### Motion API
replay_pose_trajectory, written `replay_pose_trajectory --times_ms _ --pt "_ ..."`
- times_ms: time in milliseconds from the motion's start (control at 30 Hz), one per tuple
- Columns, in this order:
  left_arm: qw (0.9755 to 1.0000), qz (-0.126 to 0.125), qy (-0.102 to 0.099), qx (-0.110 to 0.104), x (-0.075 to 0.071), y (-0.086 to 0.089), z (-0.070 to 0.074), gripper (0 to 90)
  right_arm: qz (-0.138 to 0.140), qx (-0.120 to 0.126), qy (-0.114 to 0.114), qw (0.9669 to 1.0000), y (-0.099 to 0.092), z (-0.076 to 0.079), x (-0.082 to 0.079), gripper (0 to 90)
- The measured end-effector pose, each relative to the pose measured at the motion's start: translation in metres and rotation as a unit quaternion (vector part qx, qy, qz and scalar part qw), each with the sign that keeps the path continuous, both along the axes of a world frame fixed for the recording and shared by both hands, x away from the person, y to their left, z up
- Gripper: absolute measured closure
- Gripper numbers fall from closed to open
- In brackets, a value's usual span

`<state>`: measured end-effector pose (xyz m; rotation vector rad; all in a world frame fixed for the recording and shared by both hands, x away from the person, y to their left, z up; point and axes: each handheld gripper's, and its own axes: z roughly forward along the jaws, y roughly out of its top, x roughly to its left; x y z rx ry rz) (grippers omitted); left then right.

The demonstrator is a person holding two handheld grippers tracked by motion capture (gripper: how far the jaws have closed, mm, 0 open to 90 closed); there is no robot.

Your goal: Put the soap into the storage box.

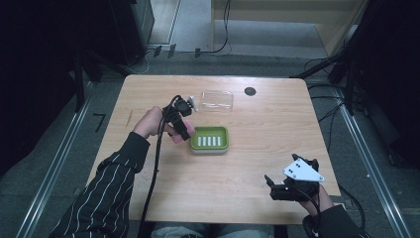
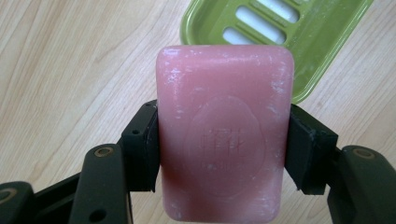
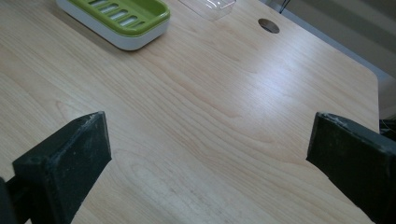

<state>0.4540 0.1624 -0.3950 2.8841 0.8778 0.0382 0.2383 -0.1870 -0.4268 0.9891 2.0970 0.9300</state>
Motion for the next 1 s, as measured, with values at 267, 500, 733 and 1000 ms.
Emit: replay_pose_trajectory --times_ms 267,500,733,1000 --pt "0.9997 -0.022 -0.005 0.002 0.001 -0.014 0.000 38.7 -0.004 0.000 0.001 1.0000 -0.002 0.000 -0.002 0.0" --pt "0.9992 -0.039 -0.005 0.007 0.003 -0.025 0.000 38.7 -0.010 0.000 0.001 1.0000 -0.005 0.000 -0.004 0.0" --pt "0.9987 -0.051 -0.008 0.005 0.004 -0.034 -0.002 38.7 -0.015 0.000 0.004 0.9999 -0.008 -0.001 -0.006 0.0" --pt "0.9975 -0.070 -0.010 0.010 0.004 -0.042 0.000 38.7 -0.016 -0.004 0.005 0.9999 -0.009 -0.001 -0.007 0.0"
